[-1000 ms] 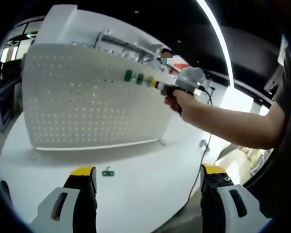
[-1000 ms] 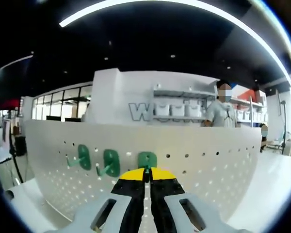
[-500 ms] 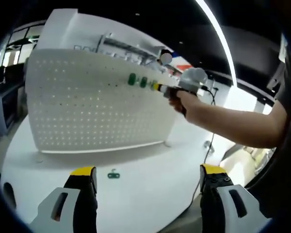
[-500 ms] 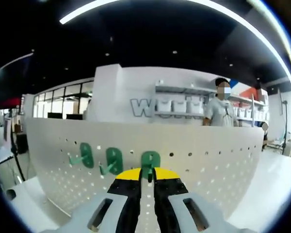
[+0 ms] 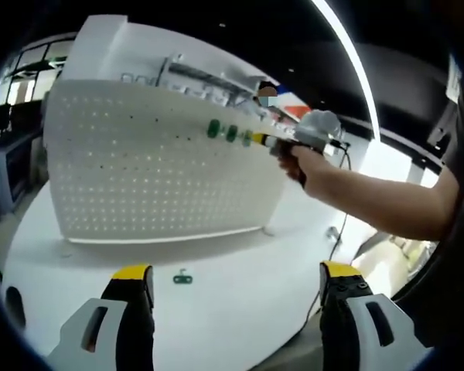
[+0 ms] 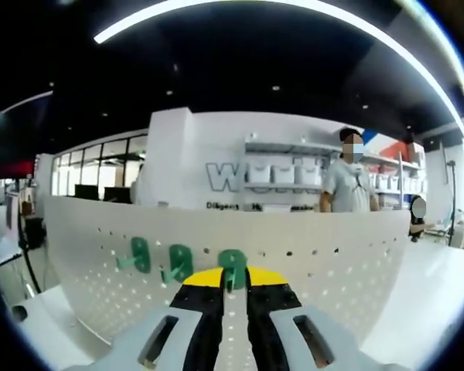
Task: Insert the hook assembly into the mounting plate slot until the hook locks in place.
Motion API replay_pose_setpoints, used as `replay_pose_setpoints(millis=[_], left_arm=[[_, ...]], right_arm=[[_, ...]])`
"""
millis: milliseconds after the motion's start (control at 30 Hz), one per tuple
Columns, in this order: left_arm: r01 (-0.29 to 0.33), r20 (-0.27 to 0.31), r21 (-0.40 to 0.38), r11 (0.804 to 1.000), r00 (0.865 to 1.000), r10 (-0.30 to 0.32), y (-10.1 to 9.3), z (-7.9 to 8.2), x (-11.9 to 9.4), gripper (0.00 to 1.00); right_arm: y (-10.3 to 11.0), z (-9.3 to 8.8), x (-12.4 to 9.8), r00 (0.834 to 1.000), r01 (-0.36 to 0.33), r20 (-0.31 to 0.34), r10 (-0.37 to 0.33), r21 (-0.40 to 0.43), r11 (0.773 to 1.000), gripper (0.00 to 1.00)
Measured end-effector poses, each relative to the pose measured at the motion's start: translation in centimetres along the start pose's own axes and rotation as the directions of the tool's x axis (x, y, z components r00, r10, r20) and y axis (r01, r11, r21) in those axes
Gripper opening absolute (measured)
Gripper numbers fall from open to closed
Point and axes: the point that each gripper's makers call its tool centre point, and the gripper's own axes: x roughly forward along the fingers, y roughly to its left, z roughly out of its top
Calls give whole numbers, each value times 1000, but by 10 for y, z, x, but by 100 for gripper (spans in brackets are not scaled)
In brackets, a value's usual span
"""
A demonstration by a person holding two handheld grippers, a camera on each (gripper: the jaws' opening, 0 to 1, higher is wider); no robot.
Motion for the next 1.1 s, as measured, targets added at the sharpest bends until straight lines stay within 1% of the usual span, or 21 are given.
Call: replay_pose_setpoints(millis=[100, 233, 367, 433, 467, 533, 733, 833, 933, 1000, 1100], left_arm=[[-1, 0, 2, 1000, 1000, 1, -1, 0, -1, 90], [-2, 1, 3, 1000, 1000, 2, -3, -1, 0, 90], [4, -5, 7, 1000, 1000, -4, -5, -2, 0, 89], [5, -5, 12, 1000, 1000, -5, -7, -1, 0, 89], [6, -4, 12, 1000, 1000, -6, -8, 0, 0, 89], [4, -2, 13, 1000, 1000, -4, -8, 0, 0, 88], [-4, -7, 2, 1000, 1000, 4, -8, -2, -3, 88], [-7, -5, 4, 1000, 1000, 7, -10, -2, -5, 88], [-10, -14, 3, 1000, 1000, 10, -11, -5, -6, 88], [-9, -15, 0, 1000, 1000, 9, -12, -6, -8, 87], [-12, -11, 4, 1000, 1000, 13, -14, -6, -11, 87]], right_arm=[[-2, -2, -5, 1000, -5, -4, 5, 5, 1000, 12], [-1, -3, -11, 1000, -14, -10, 14, 0, 1000, 12], [6, -1, -15, 999, -35, -4, 35, -6, 999, 12], [10, -1, -18, 999, -47, -9, 47, 15, 999, 12], [12, 1, -21, 999, -55, 0, 55, 29, 998, 12], [15, 3, -25, 998, -60, 2, 60, 18, 998, 12], [22, 1, -36, 997, -82, 0, 82, 21, 996, 12], [24, -1, -44, 996, -84, -3, 84, -10, 996, 12], [30, -7, -51, 995, -100, -20, 100, -2, 995, 12], [33, -12, -57, 994, -109, -30, 109, -12, 994, 12], [38, -18, -64, 991, -124, -42, 125, 10, 992, 13]])
